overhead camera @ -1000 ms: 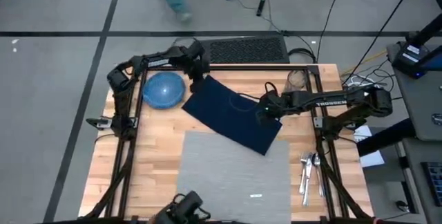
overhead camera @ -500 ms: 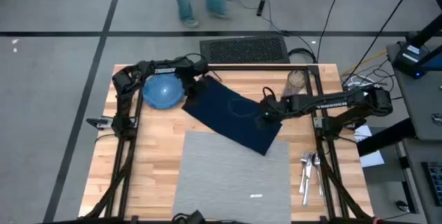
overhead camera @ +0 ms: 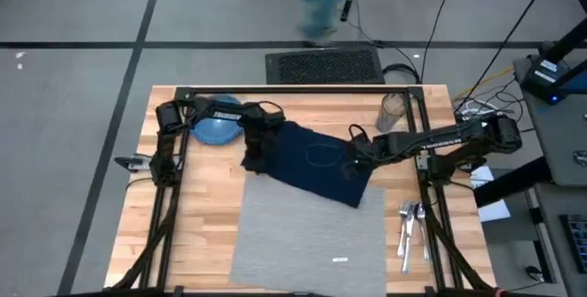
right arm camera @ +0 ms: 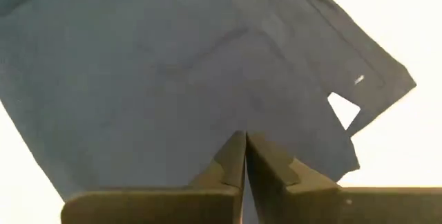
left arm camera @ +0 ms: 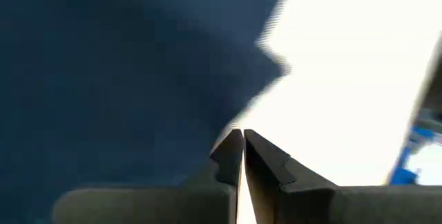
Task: Set table place
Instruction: Fold the dark blue napkin
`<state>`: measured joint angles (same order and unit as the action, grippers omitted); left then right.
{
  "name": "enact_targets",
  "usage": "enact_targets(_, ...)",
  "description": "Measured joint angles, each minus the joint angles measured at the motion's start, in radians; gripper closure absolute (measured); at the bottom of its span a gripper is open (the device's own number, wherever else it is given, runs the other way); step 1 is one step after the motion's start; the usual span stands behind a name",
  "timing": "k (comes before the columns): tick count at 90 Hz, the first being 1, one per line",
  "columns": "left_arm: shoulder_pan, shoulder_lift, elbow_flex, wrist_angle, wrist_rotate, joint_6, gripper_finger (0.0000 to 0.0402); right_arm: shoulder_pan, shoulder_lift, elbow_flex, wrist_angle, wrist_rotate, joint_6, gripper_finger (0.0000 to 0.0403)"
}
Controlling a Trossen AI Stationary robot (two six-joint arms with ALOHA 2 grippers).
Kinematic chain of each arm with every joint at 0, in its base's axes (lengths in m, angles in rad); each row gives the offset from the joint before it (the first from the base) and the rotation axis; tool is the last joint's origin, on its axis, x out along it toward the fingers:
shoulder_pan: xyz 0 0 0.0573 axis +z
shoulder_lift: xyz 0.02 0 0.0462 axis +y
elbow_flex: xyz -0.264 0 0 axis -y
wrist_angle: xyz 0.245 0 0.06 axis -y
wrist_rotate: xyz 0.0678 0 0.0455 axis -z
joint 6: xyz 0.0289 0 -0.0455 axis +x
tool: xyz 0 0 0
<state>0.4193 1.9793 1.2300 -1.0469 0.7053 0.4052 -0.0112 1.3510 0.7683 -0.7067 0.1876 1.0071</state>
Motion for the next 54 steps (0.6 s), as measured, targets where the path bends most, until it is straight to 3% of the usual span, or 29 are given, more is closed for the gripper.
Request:
enact_targets(11, 0.018, -0.029, 0.057, -0.104, 0.005, 0.062, 0.0401, 0.023, 0.000, -0.007, 0.019, 0.001, 0.028, 0.0403)
enact_targets(23, 0.091, -0.106, 0.118, -0.096, 0.001, 0.102, 0.0401, 0.028, 0.000, -0.013, 0.067, 0.005, 0.030, 0.0403)
enact_targets(36, 0.195, -0.173, 0.141, 0.118, -0.014, 0.065, 0.0401, 0.018, -0.001, -0.013, 0.103, 0.048, 0.046, 0.0403)
enact_targets(54, 0.315, -0.154, 0.142, 0.377, -0.236, -0.059, 0.0401, -0.024, -0.004, -0.014, 0.105, 0.050, 0.055, 0.0403)
